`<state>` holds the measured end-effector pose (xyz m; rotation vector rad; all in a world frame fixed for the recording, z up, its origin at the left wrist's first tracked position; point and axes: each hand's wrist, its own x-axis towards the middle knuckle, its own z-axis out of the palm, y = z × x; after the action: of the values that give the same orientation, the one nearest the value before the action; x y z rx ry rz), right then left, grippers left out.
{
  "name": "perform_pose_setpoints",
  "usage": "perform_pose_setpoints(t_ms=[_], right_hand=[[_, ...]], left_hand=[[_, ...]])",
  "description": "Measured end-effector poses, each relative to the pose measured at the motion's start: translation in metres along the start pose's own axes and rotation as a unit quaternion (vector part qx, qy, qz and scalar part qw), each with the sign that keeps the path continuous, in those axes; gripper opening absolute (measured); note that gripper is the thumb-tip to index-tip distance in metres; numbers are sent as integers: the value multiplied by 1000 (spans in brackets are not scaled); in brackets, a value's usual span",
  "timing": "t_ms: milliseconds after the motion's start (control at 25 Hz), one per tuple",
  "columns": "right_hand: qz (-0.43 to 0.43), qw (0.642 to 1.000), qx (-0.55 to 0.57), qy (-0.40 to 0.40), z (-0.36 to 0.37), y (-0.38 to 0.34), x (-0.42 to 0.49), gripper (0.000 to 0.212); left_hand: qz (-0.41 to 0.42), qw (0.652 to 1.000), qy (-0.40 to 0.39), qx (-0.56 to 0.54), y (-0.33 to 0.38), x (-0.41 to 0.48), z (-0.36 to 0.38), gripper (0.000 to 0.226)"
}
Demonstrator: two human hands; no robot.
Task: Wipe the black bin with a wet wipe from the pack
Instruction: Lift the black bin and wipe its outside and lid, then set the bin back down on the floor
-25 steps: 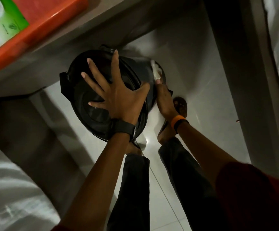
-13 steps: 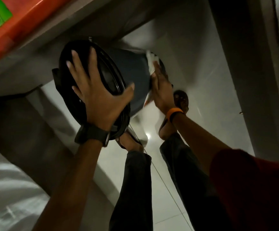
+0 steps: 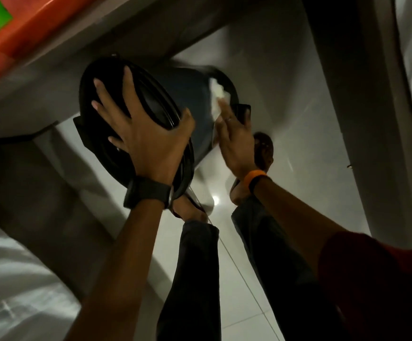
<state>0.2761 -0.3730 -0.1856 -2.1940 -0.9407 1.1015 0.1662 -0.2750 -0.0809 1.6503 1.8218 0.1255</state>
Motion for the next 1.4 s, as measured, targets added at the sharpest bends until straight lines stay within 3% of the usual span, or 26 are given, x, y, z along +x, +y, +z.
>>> perform_pose_setpoints(t_ms=[80,160,280,360,440,520,600,680,760,880,1040,1120,1280,1400], right_hand=[[127,991,34,10,-4,13,26,49],[158,986,55,0,-7,16,26,48],[-2,996,71,-45,-11,-1,-22,42],[-169,981,5,-95,-8,-12,-58,44],[-260,957,-80,-95,-5,-4,-61,46],[-202,973,-106,-31,-3,13,-47,48],[-34,996,-61,49,-10,18,-25,49],[113,989,4,95,-20,14,-12,49],[142,984,32,99,-22,6,-15,43],[138,984,89,68,-15,-16,-42,40],[250,953,151,73,5,-25,-44,21],[253,963,83,48,4,-19,-35,17],[162,986,-37,-23,-24,-1,-20,36],[129,982,-128,-59,-49,16,-2,22]], left_hand=[[4,998,-29,55,-8,-36,7,118],[-12,996,-50,72,-7,-54,10,124],[-78,996,-32,12,6,-28,-1,118],[-110,994,-22,-10,7,-2,-10,112],[-122,991,-24,-54,3,12,-13,113],[-148,981,-42,-116,-4,12,-9,113],[-174,967,-47,-179,-6,9,-5,111],[-178,963,-41,-198,-3,10,0,108],[-174,968,-25,-178,3,8,-3,107],[-131,986,-6,-103,15,-3,-15,110],[-25,991,5,133,33,-47,3,114],[48,974,-7,223,29,-65,24,115],[174,940,-39,290,10,-71,48,105],[230,916,-96,315,-13,-63,52,109]])
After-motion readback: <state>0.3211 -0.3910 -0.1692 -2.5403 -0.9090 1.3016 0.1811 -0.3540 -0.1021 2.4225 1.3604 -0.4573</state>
